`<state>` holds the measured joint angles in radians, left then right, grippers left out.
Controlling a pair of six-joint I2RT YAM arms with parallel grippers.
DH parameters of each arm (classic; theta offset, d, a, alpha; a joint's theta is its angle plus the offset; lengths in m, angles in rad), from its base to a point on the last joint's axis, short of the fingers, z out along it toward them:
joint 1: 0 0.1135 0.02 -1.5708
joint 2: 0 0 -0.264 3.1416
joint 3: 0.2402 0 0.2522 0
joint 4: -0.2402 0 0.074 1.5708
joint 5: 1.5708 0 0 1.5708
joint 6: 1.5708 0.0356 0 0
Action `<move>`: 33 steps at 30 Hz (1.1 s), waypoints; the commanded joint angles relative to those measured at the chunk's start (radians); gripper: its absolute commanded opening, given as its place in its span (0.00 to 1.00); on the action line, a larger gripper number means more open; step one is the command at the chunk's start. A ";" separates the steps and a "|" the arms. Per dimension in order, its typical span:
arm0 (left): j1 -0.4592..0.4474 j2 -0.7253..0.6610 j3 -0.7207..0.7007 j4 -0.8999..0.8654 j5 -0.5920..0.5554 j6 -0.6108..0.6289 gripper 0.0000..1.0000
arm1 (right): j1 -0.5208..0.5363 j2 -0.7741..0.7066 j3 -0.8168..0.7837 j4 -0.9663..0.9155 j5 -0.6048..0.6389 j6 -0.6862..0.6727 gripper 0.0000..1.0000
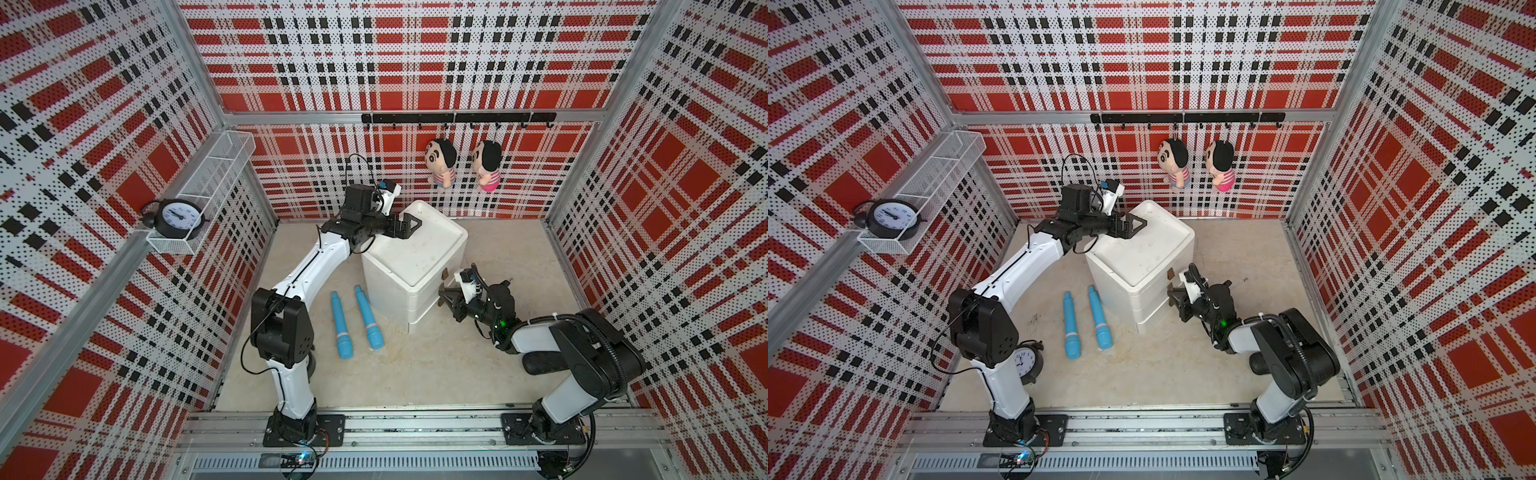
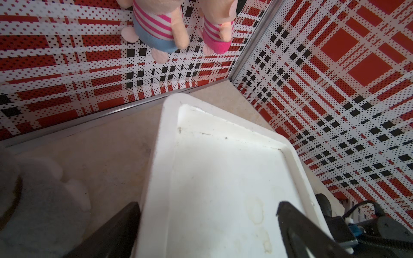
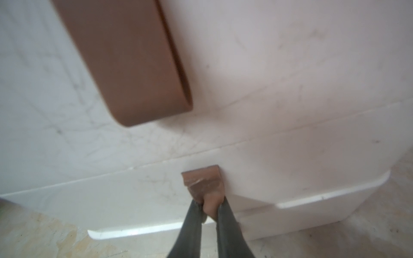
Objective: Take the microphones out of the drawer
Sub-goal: Open the drawer in the storage box.
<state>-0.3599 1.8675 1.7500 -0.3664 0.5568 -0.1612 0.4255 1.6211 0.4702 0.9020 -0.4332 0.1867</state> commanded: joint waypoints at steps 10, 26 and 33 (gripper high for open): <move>-0.026 -0.002 -0.018 -0.040 0.066 -0.020 0.98 | -0.001 -0.041 0.005 -0.015 0.017 -0.016 0.00; -0.025 -0.004 -0.021 -0.041 0.054 -0.021 0.98 | -0.002 -0.163 -0.125 -0.056 0.063 0.024 0.00; -0.025 -0.001 -0.023 -0.050 0.029 -0.019 0.98 | -0.001 -0.308 -0.164 -0.241 0.154 0.069 0.00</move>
<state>-0.3737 1.8675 1.7485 -0.3702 0.5762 -0.1753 0.4232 1.3640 0.3229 0.7605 -0.3359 0.2314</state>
